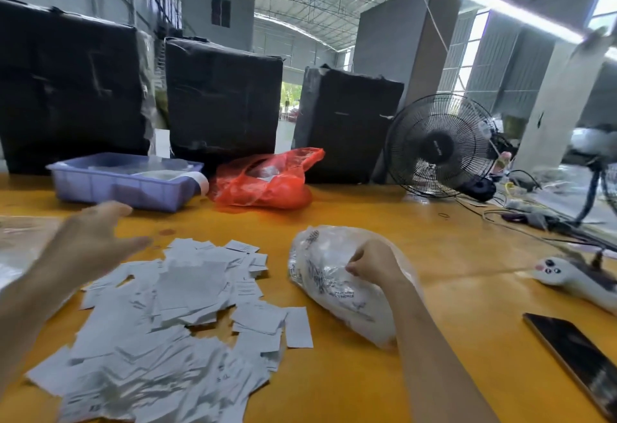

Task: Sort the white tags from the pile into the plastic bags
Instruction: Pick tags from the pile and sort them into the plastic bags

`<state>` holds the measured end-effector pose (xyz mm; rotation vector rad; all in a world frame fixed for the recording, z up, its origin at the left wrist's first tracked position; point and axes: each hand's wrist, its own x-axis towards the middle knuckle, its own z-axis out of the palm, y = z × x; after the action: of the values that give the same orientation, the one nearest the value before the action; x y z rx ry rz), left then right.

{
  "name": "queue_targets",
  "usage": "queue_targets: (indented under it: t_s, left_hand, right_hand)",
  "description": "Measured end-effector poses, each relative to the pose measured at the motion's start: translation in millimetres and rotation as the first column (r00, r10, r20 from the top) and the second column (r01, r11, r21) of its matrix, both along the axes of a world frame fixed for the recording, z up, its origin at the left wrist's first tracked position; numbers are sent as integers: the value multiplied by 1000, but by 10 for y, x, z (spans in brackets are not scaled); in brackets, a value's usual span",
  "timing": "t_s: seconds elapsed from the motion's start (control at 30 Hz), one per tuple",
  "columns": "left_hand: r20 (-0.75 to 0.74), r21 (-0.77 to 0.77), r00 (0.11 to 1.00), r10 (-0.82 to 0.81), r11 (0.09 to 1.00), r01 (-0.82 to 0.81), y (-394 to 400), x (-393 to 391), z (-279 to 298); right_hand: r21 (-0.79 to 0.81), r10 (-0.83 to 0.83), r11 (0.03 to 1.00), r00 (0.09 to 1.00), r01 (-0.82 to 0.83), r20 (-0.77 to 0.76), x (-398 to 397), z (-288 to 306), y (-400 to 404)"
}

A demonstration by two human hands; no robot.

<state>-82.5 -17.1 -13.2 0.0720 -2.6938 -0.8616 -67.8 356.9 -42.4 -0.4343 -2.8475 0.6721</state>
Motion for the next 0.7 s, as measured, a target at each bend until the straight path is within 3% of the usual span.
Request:
queue_targets:
  t_s: [0.13, 0.27, 0.6, 0.7]
  left_hand:
    - [-30, 31, 983, -184, 982, 185, 448, 176, -120]
    - [37, 82, 956, -292, 954, 288, 665, 194, -273]
    - [36, 82, 938, -344, 937, 341, 716, 198, -355]
    - [30, 92, 936, -351, 933, 347, 717, 191, -370]
  right_hand:
    - [-47, -56, 997, 998, 54, -33, -87, -11, 100]
    - [10, -28, 1000, 992, 27, 121, -19, -68, 25]
    - [-359, -91, 931, 993, 58, -74, -57, 24, 156]
    - [-289, -107, 954, 991, 81, -75, -57, 33, 166]
